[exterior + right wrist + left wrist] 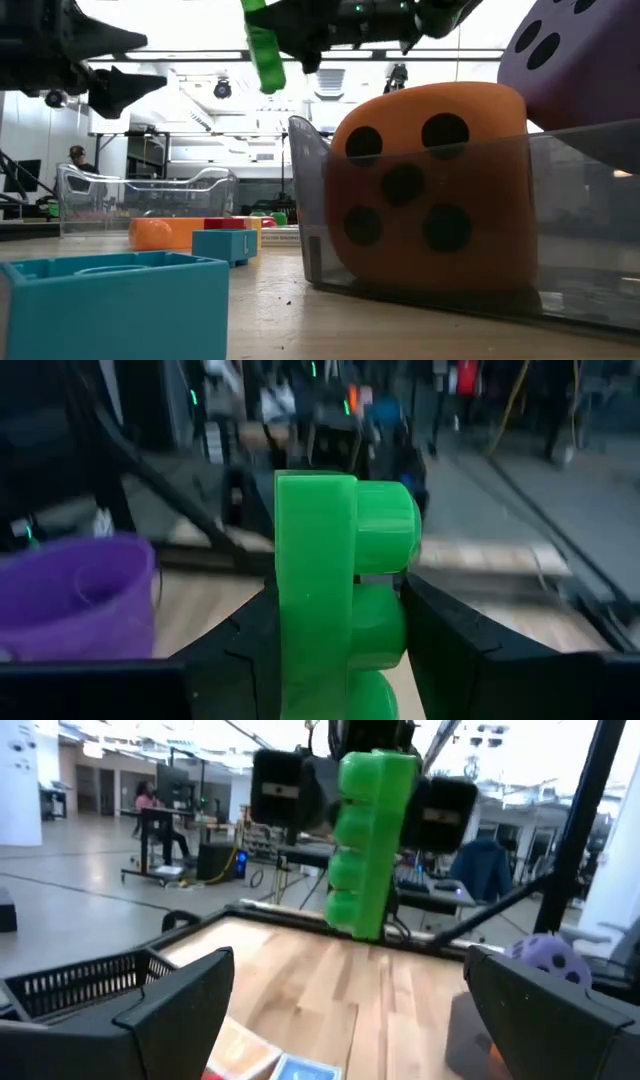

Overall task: Pick & Place Toys
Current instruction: Put the bottom green game piece into the transparent bin

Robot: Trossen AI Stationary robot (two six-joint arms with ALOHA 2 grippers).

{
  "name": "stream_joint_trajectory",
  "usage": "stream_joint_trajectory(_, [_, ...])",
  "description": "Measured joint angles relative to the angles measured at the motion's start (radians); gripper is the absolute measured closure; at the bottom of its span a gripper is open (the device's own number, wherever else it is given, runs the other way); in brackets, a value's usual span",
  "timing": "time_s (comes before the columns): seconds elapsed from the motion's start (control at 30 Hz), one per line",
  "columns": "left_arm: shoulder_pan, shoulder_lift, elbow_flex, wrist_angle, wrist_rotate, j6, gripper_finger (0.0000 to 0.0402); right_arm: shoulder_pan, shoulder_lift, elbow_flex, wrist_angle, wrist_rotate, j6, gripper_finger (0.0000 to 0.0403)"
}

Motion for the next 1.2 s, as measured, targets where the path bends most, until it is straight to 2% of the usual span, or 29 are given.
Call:
stream_joint_trajectory(0.2, [0.033, 0.165, 0.002, 0.221, 0.035, 0.034, 0.0003, 0.009, 0.083, 0.021, 0.099, -0.005, -0.001, 0.0247])
stream_joint_trajectory(0.57, [0.114, 0.56, 0.197, 0.253, 0.089, 0.037, 0.0003, 0.011, 0.108, 0.07, 0.14, -0.032, -0.009, 0.0247])
stream_joint_trajectory(0.77, [0.172, 0.735, 0.285, 0.305, 0.165, 0.046, 0.0003, 0.013, 0.109, 0.069, 0.154, -0.04, -0.01, 0.0247])
stream_joint_trajectory(0.9, [0.206, 0.837, 0.324, 0.335, 0.217, 0.043, 0.0003, 0.013, 0.109, 0.07, 0.168, -0.045, -0.013, 0.0247])
stream_joint_trajectory(1.07, [0.23, 0.925, 0.351, 0.363, 0.222, 0.036, 0.0004, 0.013, 0.112, 0.069, 0.183, -0.048, -0.017, 0.0248])
stream_joint_trajectory(1.2, [0.239, 0.952, 0.351, 0.403, 0.22, 0.033, 0.003, 0.014, 0.112, 0.068, 0.19, -0.055, -0.019, 0.0249])
